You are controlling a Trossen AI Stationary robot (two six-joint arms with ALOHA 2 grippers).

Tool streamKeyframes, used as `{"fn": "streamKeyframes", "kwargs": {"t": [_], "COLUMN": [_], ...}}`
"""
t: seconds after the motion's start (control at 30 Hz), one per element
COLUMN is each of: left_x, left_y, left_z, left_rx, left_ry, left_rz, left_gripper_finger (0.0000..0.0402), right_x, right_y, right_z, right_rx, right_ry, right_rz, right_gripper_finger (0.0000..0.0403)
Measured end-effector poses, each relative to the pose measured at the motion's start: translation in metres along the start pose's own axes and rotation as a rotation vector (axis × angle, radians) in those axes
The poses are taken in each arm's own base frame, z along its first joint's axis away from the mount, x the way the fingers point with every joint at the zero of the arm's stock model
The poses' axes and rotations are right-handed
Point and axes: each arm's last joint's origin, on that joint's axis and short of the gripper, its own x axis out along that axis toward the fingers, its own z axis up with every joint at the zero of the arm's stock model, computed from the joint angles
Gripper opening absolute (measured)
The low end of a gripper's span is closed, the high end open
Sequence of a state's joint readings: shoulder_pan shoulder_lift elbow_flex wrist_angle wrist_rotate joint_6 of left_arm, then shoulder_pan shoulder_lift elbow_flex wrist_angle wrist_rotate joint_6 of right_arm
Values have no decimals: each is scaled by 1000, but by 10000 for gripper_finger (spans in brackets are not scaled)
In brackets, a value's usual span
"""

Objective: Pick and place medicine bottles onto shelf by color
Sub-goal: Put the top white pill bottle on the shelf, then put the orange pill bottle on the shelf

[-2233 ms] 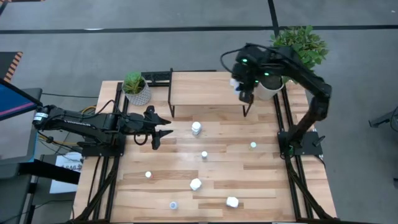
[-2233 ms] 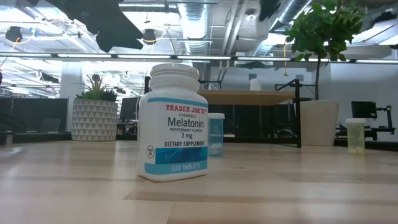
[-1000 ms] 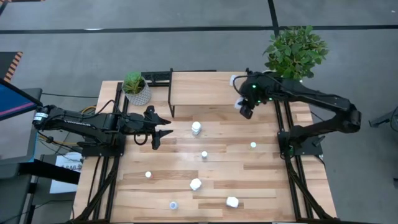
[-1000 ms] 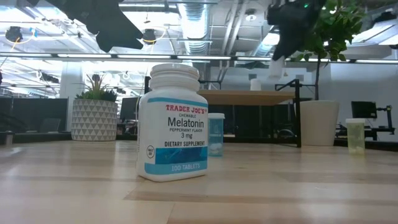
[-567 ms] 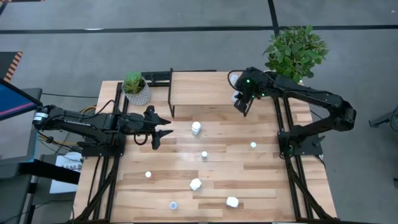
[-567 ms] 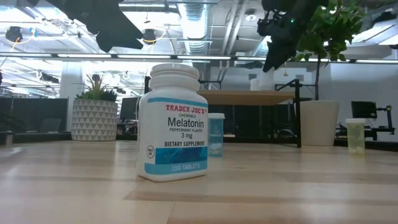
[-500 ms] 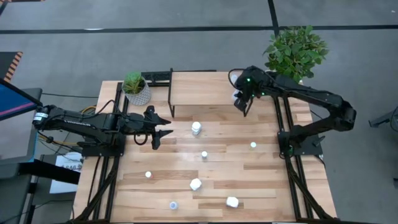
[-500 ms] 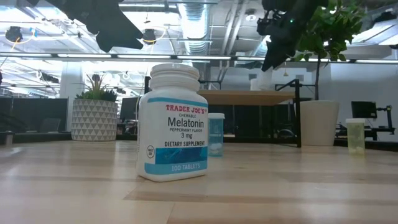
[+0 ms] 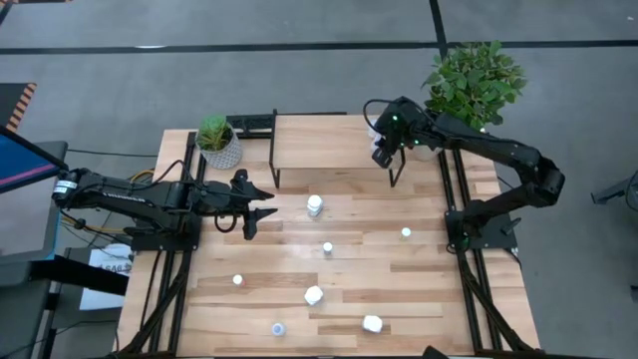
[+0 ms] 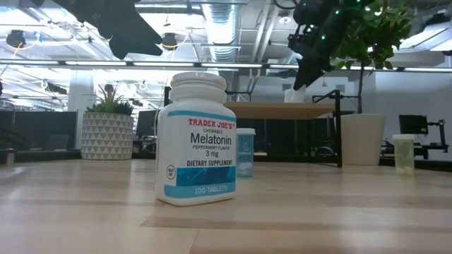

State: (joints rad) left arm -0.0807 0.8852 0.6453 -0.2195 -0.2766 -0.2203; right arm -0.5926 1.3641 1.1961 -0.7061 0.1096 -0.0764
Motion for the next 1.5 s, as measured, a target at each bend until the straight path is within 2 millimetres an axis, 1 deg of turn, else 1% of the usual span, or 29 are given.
{"fn": "streamKeyframes", "kwargs": {"t": [0.23, 0.47, 0.6, 1.0, 1.17, 1.27, 1.37, 1.5], "left_x": [0, 0, 0, 0, 0, 0, 0, 0], "left_y": [0, 0, 0, 0, 0, 0, 0, 0], "left_z": [0, 0, 0, -1, -1, -1, -1, -1], "left_rx": [0, 2, 2, 3, 3, 3, 3, 3], "left_ry": [0, 0, 0, 8, 8, 8, 8, 8], "left_rz": [0, 0, 0, 2, 2, 2, 2, 2], "left_gripper_finger": [185, 185, 185, 185, 185, 185, 185, 185], "right_x": [-5, -6, -6, -6, -6, -13, -24, -48], "right_y": [0, -1, -1, -1, -1, -2, 2, 12], "right_z": [1, 4, 4, 4, 9, 15, 20, 31], "right_rx": [-6, -20, -22, -27, -34, -32, -32, 18], "right_ry": [-14, -13, -7, -9, -58, -73, -71, -71], "right_rz": [2, 2, 2, 3, -2, -3, 11, 49], "right_gripper_finger": [135, 174, 187, 196, 202, 203, 202, 196]}}
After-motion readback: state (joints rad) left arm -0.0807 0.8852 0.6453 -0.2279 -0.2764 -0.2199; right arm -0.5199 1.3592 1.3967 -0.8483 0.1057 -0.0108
